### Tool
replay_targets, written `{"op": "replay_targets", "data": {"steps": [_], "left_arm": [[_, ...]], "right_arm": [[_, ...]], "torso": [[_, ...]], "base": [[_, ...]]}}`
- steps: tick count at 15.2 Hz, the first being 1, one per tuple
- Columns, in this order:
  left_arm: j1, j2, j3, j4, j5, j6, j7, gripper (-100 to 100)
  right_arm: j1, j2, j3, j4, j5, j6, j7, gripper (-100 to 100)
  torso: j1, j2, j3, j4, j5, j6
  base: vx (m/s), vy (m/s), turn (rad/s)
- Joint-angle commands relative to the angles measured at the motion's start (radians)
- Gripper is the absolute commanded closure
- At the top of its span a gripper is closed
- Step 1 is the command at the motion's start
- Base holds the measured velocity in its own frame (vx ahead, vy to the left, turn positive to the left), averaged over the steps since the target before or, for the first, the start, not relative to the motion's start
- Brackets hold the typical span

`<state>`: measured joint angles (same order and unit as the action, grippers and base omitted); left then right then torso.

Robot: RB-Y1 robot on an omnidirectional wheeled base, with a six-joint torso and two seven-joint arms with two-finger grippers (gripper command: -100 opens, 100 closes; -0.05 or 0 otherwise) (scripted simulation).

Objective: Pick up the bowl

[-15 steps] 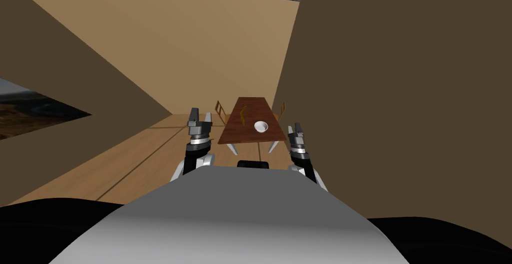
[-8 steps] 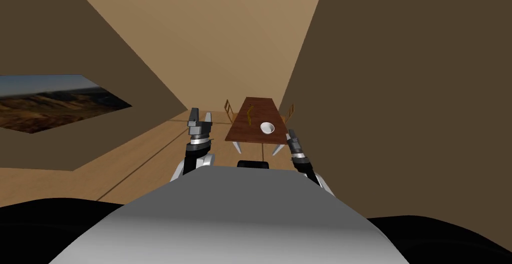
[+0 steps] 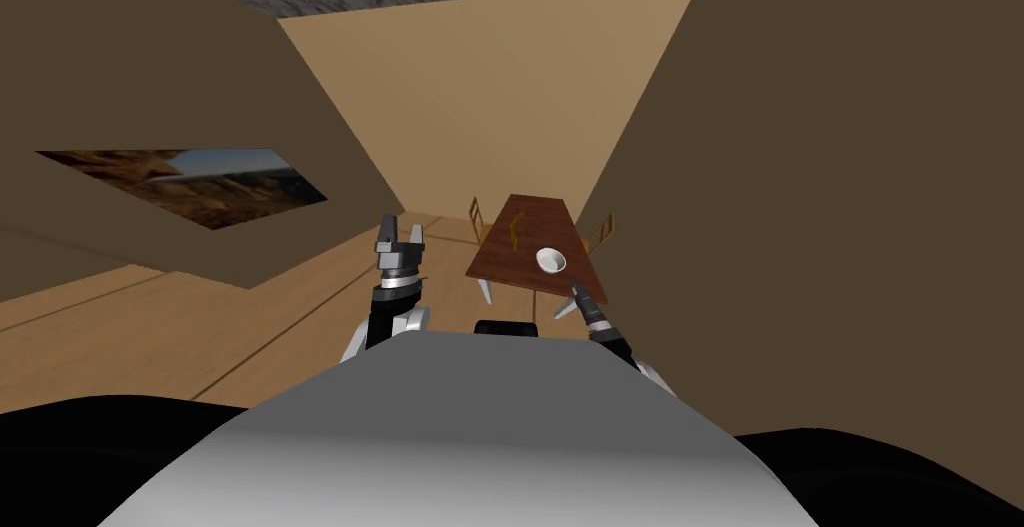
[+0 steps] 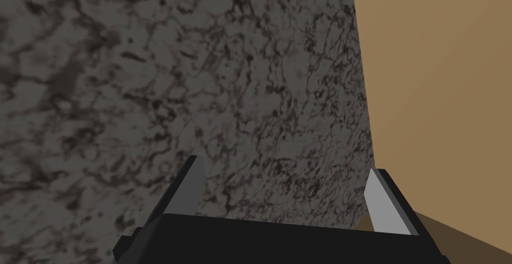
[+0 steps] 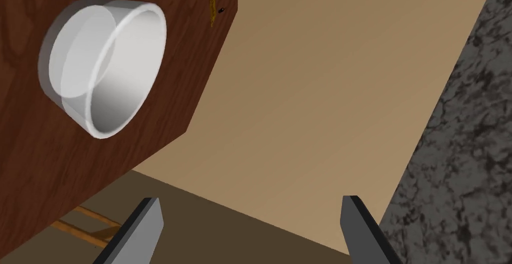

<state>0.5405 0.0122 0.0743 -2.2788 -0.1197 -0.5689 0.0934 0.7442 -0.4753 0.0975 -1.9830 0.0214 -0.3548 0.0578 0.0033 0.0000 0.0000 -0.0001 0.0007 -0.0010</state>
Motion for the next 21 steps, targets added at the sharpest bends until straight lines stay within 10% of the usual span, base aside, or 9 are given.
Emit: {"op": "replay_targets", "data": {"steps": [1, 21], "left_arm": [[0.0, 0.0, 0.0, 0.0, 0.0, 0.0, 0.0, 0], [0.0, 0.0, 0.0, 0.0, 0.0, 0.0, 0.0, 0]], "right_arm": [[0.017, -0.041, 0.0, 0.022, 0.006, 0.03, -0.004, -100], [0.225, -0.343, 0.047, 0.27, 0.101, 0.277, -0.004, -100]], "torso": [[0.0, 0.0, 0.0, 0.0, 0.0, 0.0], [0.001, -0.001, 0.0, 0.0, 0.0, 0.0]], "base": [[0.015, 0.051, 0.306], [0.024, 0.052, 0.303]]}}
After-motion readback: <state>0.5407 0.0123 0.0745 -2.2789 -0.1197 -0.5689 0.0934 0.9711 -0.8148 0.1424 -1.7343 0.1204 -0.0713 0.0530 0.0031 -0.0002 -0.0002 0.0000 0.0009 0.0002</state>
